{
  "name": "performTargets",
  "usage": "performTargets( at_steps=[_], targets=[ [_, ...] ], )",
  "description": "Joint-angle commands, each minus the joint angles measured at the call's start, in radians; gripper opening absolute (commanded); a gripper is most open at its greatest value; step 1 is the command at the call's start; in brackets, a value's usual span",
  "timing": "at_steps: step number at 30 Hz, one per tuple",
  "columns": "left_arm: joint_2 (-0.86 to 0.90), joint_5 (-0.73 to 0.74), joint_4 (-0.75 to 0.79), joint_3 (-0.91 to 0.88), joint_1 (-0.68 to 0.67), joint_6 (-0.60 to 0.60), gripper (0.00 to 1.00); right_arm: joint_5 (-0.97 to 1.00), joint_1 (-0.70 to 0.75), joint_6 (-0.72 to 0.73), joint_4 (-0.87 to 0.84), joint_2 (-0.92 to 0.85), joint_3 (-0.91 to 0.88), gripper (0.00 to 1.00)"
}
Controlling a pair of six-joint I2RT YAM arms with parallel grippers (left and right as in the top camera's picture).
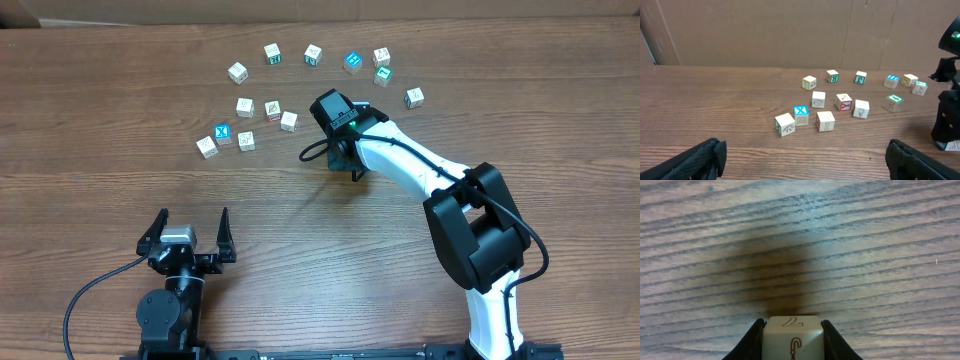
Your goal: Form a horizontal line
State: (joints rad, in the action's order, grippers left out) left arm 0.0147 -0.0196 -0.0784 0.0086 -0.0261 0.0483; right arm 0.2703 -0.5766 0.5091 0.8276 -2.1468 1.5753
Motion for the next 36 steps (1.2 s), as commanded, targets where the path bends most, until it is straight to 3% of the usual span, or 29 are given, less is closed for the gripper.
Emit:
performTargets(
  at_steps=[1,26,33,36],
  targets=[
    [-0.010,-0.006,0.003,-0.004,-0.003,-0.019,1.00,0.018,0.011,-0.012,0.003,0.024,-0.006,0.18],
    [-0.010,-0.006,0.003,-0.004,-0.009,-0.019,1.00,0.017,0.024,-0.012,0.015,0.024,-0.006,0.19],
    [-0.010,-0.006,0.003,-0.004,-0.009,-0.019,1.00,0.017,0.024,-0.012,0.019,0.024,-0.006,0.25],
    [-0.010,-0.006,0.003,-0.004,-0.009,-0.019,1.00,0.017,0.024,-0.012,0.019,0.024,-0.006,0.34]
  ],
)
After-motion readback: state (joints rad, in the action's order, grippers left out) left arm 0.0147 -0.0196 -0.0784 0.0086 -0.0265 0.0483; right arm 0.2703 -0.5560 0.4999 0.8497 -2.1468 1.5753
